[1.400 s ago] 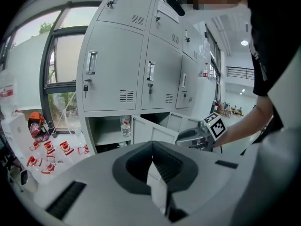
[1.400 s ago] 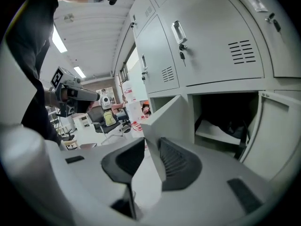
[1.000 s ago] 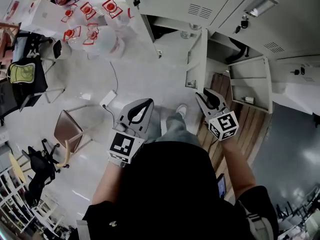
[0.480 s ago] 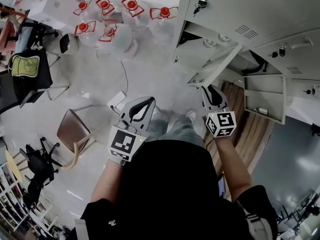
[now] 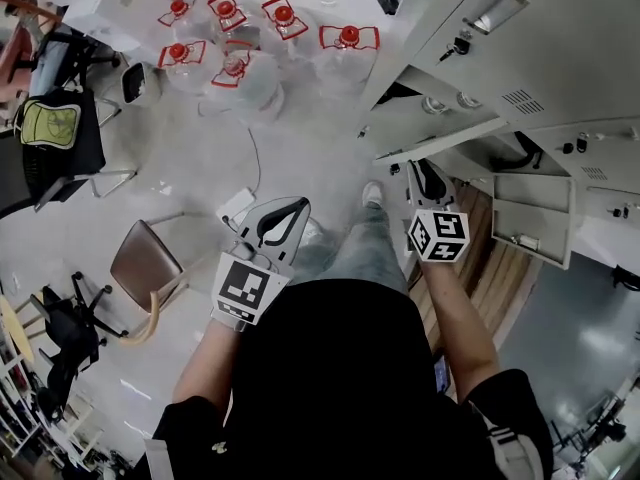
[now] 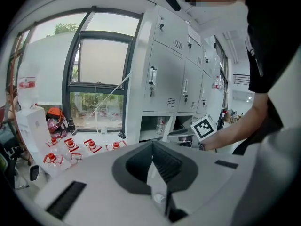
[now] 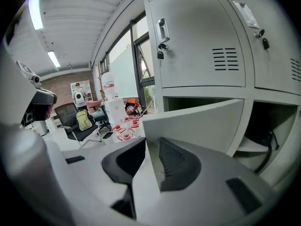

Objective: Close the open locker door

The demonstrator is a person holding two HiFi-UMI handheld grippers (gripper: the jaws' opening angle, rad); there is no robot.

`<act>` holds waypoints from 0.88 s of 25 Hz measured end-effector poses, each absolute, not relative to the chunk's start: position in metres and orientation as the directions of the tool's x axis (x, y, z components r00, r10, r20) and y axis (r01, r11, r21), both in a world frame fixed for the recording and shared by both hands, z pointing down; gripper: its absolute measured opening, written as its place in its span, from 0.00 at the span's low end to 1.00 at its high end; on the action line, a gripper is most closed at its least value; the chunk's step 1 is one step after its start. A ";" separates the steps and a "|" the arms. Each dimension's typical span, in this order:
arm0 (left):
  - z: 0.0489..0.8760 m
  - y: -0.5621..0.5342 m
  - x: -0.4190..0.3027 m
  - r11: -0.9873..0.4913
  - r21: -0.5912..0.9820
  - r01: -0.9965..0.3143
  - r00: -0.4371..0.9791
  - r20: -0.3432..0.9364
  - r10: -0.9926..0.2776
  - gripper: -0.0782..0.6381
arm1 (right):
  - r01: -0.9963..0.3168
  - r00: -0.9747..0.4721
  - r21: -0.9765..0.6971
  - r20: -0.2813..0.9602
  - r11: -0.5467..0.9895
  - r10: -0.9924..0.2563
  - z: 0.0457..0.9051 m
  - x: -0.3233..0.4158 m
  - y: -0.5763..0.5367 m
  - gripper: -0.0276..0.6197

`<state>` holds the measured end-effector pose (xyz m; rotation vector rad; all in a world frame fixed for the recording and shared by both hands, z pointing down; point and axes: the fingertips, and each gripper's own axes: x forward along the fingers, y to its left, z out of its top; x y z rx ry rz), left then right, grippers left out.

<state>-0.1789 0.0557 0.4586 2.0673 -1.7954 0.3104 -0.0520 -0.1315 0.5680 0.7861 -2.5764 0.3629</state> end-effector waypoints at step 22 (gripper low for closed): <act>0.457 -0.024 -0.204 0.188 0.115 -0.975 -0.114 0.464 -0.878 0.14 | -0.321 -0.861 -0.160 0.461 0.934 -0.217 0.597 -0.150 -0.239 0.20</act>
